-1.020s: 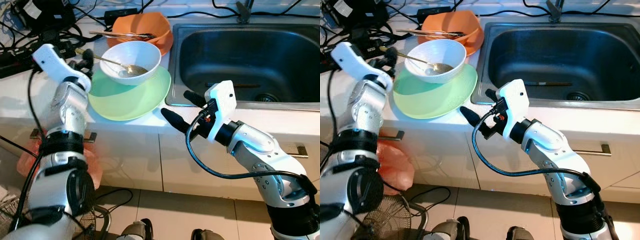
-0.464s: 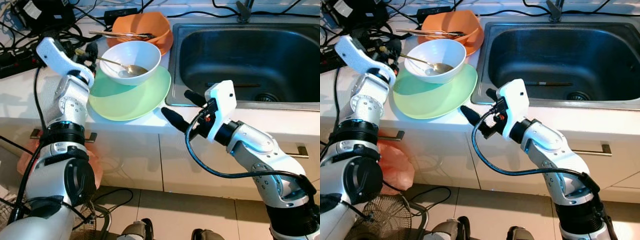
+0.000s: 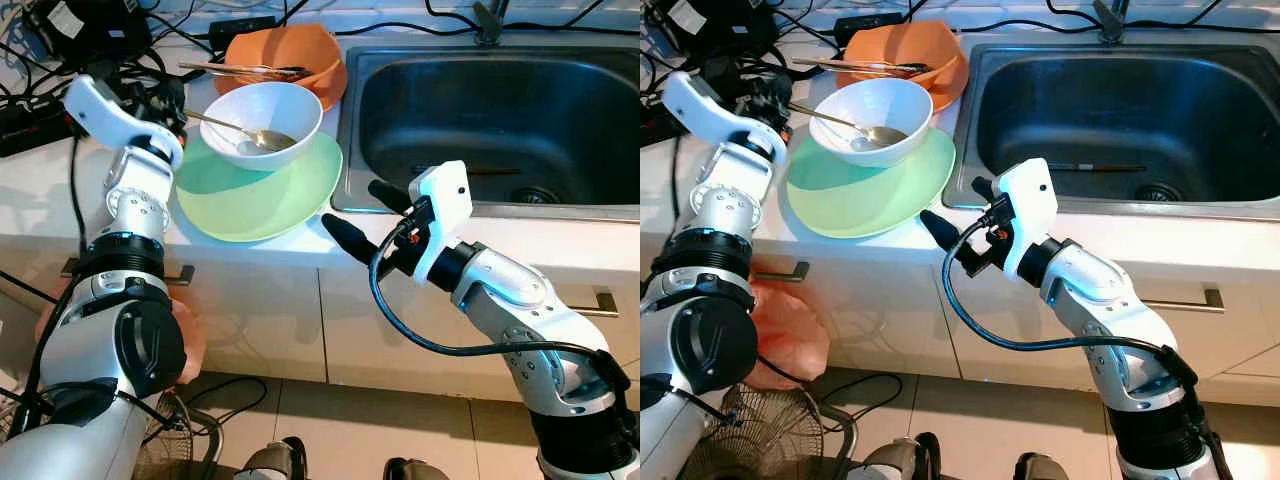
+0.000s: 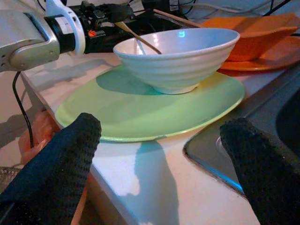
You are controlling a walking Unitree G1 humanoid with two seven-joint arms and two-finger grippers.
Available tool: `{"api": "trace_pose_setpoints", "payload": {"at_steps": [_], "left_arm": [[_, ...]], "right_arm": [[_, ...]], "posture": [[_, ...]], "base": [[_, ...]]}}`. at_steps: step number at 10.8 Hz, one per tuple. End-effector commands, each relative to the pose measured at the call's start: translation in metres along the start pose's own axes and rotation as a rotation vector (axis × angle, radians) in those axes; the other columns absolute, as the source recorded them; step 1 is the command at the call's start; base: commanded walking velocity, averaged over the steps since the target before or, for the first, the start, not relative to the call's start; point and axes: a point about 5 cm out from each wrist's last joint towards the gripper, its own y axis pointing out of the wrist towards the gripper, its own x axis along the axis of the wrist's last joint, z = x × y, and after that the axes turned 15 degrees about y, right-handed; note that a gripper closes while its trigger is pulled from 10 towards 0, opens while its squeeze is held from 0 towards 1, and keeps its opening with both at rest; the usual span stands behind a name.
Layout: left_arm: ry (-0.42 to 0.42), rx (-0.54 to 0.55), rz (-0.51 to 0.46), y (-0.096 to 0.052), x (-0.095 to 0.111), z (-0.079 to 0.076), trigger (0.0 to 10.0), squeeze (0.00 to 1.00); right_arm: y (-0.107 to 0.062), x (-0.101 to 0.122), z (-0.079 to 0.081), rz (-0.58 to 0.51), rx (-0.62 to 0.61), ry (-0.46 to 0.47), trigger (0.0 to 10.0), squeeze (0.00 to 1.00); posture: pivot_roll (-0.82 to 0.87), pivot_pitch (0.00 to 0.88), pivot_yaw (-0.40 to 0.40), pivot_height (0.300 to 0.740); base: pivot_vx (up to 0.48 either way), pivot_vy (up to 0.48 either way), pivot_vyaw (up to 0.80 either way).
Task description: Kitchen organization
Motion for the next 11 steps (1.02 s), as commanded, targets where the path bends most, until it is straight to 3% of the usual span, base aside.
{"api": "trace_pose_setpoints", "payload": {"at_steps": [1, 5, 11], "left_arm": [[-0.026, -0.011, -0.009, 0.002, 0.0066, -0.0012, 0.0, 0.0], [-0.093, -0.035, -0.002, 0.0031, 0.0048, -0.0015, 0.0, 0.0], [-0.117, -0.051, -0.001, 0.0039, 0.0056, -0.0014, 0.0, 0.0]], "right_arm": [[-0.0018, -0.0014, -0.0004, -0.001, -0.009, 0.003, 10.0, 0.0], [-0.001, -0.0018, -0.0004, -0.004, -0.014, 0.003, 10.0, 0.0], [0.0003, -0.0021, -0.0011, -0.008, -0.02, 0.002, 10.0, 0.0]], "posture": [[-0.05, 0.165, 0.121, 0.74], [-0.05, 0.164, 0.124, 0.74], [-0.05, 0.164, 0.125, 0.74]], "base": [[0.0, 0.0, 0.0], [0.0, 0.0, 0.0], [0.0, 0.0, 0.0]]}}
